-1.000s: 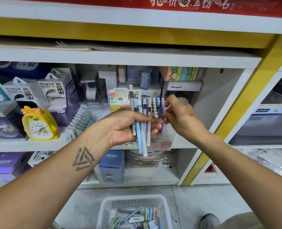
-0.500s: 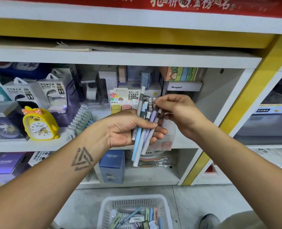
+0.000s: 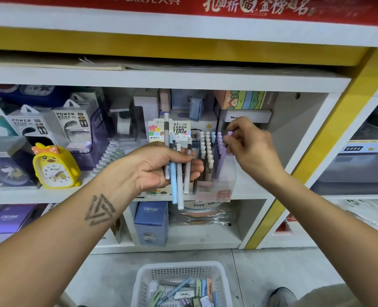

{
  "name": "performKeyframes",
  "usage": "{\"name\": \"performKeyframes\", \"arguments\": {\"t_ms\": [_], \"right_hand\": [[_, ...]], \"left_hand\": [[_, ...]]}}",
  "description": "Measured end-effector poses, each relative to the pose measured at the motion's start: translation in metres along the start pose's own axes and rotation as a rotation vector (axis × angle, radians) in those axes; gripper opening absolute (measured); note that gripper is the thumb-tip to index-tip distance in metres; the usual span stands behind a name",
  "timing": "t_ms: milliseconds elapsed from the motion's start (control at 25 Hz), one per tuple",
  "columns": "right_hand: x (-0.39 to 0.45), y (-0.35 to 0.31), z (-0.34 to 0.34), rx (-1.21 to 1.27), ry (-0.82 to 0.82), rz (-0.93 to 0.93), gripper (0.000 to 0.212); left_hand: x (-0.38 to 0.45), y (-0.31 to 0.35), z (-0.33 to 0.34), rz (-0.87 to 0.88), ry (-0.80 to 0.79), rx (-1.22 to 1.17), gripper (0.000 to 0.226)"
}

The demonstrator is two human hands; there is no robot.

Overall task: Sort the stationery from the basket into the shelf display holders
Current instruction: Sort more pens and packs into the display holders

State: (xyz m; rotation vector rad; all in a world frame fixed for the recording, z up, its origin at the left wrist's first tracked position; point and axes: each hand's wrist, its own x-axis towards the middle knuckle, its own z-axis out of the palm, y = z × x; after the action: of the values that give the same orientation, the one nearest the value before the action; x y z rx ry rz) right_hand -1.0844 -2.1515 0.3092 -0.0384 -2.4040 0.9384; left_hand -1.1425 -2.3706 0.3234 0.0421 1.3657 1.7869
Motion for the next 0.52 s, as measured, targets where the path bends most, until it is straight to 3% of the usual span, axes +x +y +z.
{"name": "performKeyframes", "arguments": {"t_ms": [400,520], "right_hand": [[-0.013,0.016,0.004,-0.237,-0.175,-0.171,0.003],[-0.01,0.01,0.004,-0.289,-0.123,-0.197,0.015]], "left_hand": [[0.005,-0.004,0.004,-0.017,-0.055,-0.037,0.015],[0.003,-0.004,0.006,-0.023,-0.119,-0.031,0.016]]}}
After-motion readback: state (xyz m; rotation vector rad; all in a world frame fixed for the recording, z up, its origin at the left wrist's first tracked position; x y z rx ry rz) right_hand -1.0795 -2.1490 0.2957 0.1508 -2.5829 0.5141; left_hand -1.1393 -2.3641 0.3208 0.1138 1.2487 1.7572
